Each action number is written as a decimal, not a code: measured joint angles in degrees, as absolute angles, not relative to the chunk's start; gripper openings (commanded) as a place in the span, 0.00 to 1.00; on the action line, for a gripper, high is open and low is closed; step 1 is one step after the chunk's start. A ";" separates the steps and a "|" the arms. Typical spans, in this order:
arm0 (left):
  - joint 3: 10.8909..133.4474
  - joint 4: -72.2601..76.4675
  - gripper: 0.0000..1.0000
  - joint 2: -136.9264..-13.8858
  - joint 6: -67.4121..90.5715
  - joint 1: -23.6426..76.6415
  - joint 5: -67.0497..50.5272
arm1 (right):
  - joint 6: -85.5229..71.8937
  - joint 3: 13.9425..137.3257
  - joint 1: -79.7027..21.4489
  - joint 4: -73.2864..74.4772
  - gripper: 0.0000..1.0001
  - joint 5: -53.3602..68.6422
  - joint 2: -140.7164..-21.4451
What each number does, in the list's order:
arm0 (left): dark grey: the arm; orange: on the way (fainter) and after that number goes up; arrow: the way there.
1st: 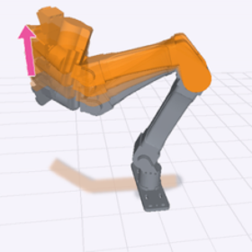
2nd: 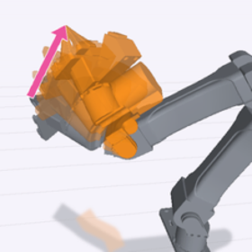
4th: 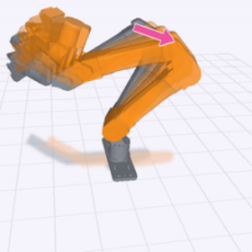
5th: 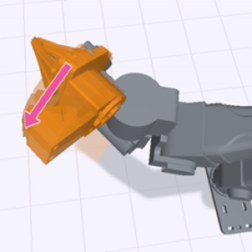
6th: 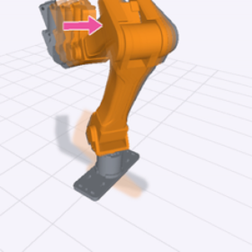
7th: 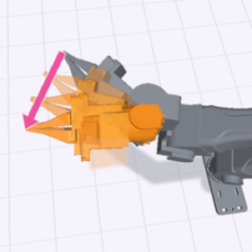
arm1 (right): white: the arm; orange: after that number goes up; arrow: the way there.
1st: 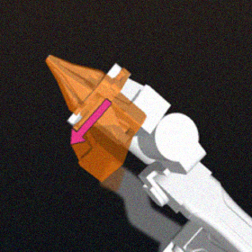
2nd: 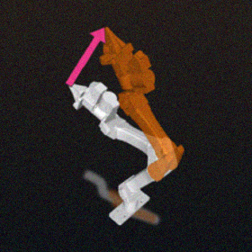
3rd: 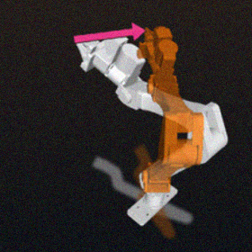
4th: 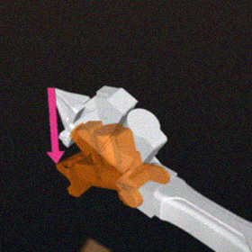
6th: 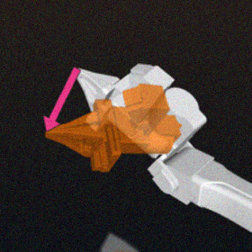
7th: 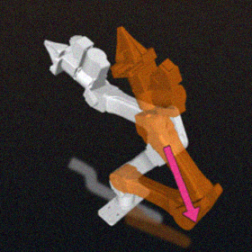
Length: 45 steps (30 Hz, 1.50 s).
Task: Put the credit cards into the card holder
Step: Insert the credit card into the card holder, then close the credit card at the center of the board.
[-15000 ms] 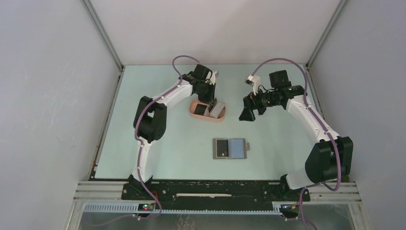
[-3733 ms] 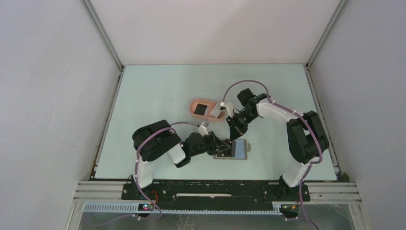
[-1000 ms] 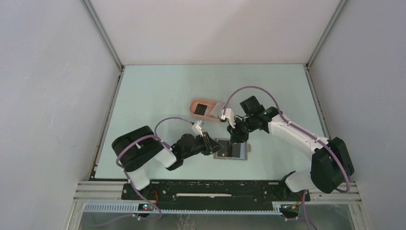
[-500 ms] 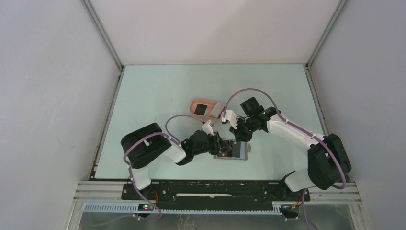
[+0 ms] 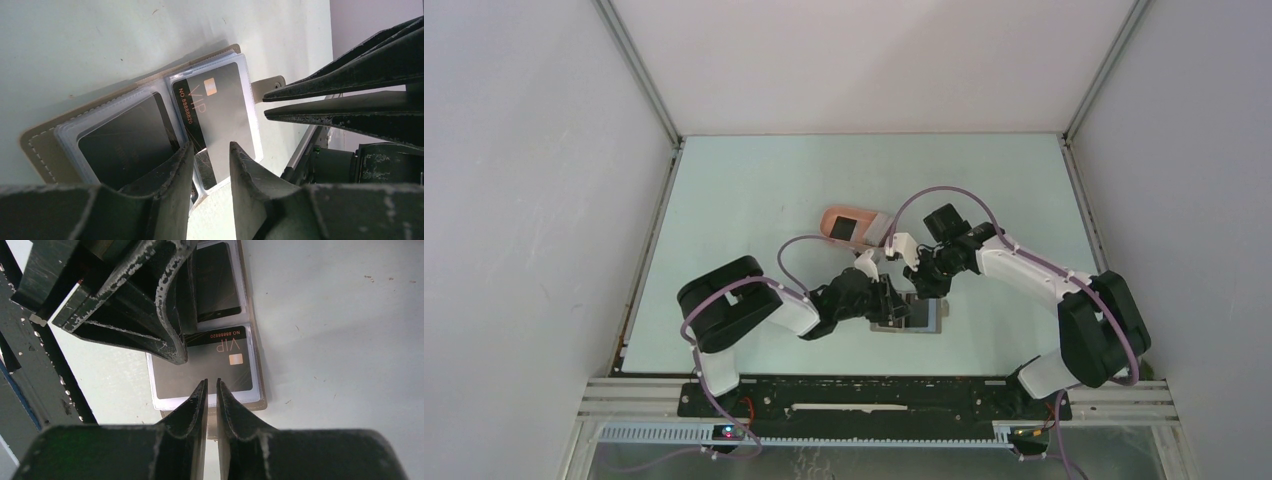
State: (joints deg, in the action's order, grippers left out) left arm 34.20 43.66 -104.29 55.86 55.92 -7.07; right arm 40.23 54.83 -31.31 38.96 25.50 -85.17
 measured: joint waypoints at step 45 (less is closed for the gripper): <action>16.56 23.11 0.99 -47.90 34.52 58.70 20.34 | 39.18 53.91 -22.65 45.58 0.87 31.05 -72.10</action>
State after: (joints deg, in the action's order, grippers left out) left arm 16.56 23.11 -47.90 34.52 58.70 20.34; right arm 39.18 53.91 -22.65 45.58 31.05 -72.10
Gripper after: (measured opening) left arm 0.996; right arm 0.903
